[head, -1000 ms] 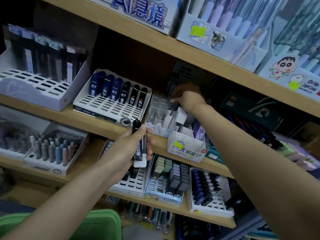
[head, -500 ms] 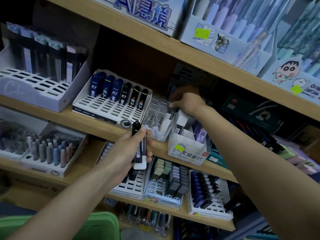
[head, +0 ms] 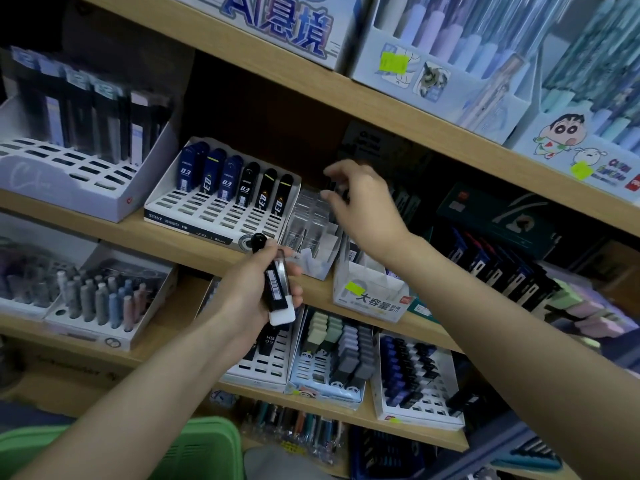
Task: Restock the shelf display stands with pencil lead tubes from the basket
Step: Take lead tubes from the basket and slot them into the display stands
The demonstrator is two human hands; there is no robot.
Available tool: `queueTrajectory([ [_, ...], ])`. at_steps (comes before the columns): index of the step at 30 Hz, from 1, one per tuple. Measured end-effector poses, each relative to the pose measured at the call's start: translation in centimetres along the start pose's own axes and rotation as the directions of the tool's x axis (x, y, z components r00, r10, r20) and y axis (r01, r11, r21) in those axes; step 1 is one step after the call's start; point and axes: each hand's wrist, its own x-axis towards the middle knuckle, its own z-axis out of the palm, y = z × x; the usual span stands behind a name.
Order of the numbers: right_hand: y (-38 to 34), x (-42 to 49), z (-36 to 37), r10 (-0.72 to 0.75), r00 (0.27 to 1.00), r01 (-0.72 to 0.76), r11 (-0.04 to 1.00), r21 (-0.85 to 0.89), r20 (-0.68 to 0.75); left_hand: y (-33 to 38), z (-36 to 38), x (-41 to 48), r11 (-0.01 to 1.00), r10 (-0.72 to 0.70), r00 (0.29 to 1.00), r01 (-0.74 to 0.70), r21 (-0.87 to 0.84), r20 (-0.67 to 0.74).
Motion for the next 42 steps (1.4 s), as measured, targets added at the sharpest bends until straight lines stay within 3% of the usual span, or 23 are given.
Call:
queueTrajectory([
  [2,-1.7,-2.1,-0.2,-0.071,0.997,0.072,0.99,0.118,-0.017,0.2,0.0,-0.1,0.996,-0.008,1.0,0.006,-0.084,-0.015],
  [4,-3.0,-4.1,0.0,-0.097,0.992,0.079,0.977,0.197,0.081,0.3,0.0,-0.1,0.994,0.001,1.0,-0.003,-0.109,-0.023],
  [8,-4.0,-5.9,0.3,-0.047,0.928,-0.069,0.952,0.297,0.368,0.4,0.0,-0.3,0.994,-0.01,1.0,0.01,-0.109,0.005],
  [12,-4.0,-6.3,0.4,-0.001,0.867,-0.239,0.876,0.418,0.499,-0.3,-0.1,0.0,1.0,-0.011,0.998,0.011,-0.003,-0.058],
  [14,-3.9,-6.5,0.5,0.01,0.891,-0.22,0.884,0.412,0.454,-0.7,-0.2,0.2,0.998,0.004,0.999,-0.001,0.061,-0.039],
  [17,-2.5,-5.2,0.0,0.046,0.987,-0.093,0.946,0.311,0.154,-0.8,-0.3,0.5,0.993,0.032,0.998,-0.026,0.112,-0.049],
  [19,-0.9,-3.4,-0.3,0.084,0.996,-0.089,0.982,0.168,0.035,-0.7,-0.3,0.7,0.994,0.037,0.998,-0.031,0.101,-0.06],
  [23,1.8,-0.3,0.0,0.237,0.961,-0.231,0.971,-0.057,0.141,-0.7,-0.1,0.8,0.996,0.021,0.998,-0.016,0.092,-0.059],
  [33,2.8,2.7,0.3,0.282,0.912,-0.266,0.959,-0.095,0.299,-1.0,-0.3,1.4,0.994,-0.007,0.998,0.015,0.108,-0.068],
  [42,3.0,3.9,0.6,0.238,0.95,-0.195,0.958,-0.212,0.203,-0.9,-0.7,1.7,0.993,-0.014,0.998,0.02,0.112,-0.057],
])
